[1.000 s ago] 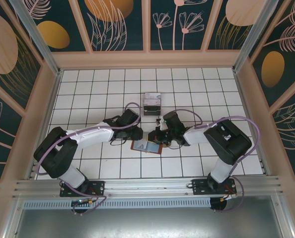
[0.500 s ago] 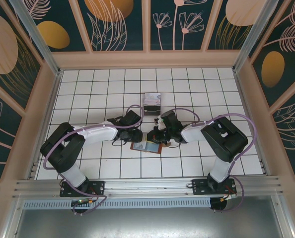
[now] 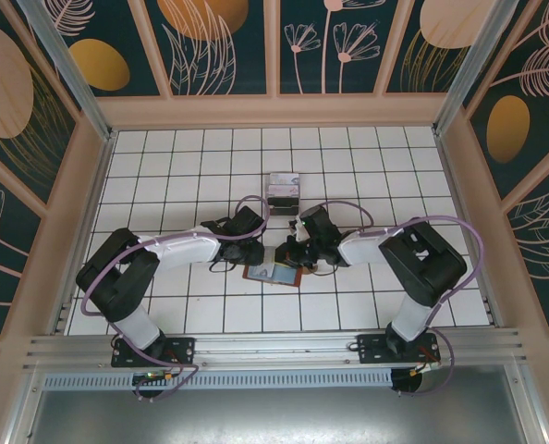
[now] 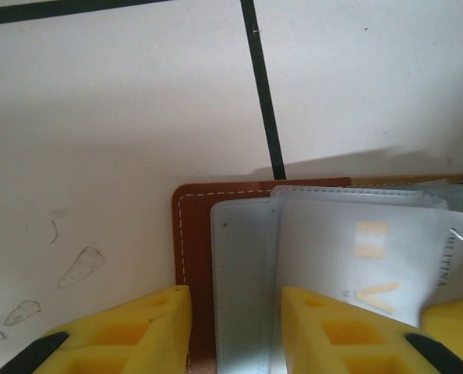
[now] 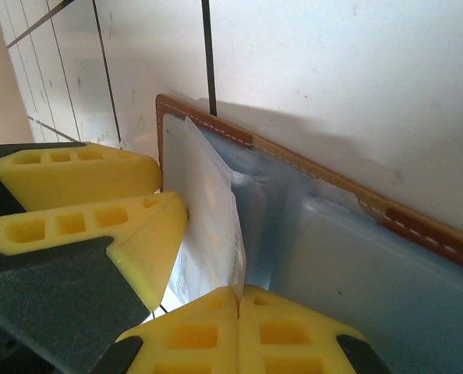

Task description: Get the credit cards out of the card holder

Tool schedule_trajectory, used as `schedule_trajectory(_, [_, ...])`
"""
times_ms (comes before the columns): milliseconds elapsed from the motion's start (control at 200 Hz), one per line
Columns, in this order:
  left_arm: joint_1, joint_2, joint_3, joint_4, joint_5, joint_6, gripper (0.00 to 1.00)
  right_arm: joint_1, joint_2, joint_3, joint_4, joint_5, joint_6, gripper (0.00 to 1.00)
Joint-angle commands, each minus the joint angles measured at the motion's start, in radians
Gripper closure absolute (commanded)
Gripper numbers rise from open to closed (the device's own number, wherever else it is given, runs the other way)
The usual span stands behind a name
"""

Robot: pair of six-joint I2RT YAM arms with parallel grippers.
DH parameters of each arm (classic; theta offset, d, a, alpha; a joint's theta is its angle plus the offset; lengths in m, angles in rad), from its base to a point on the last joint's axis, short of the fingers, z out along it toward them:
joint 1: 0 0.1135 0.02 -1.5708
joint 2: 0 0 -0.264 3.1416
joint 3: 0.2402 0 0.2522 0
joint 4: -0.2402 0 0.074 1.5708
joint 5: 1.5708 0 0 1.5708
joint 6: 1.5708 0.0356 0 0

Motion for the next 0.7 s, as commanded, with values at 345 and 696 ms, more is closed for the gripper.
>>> schedule_trajectory(345, [0.000, 0.033, -0.021, -0.078, -0.052, 0.013, 0.64, -0.014, -0.048, -0.022, -0.123, 0.084, -0.019, 0.91])
schedule_trajectory(696, [0.004, -0.087, -0.024, -0.013, 0.006, -0.032, 0.66, -0.005, 0.015, 0.004, -0.041, 0.023, -0.083, 0.94])
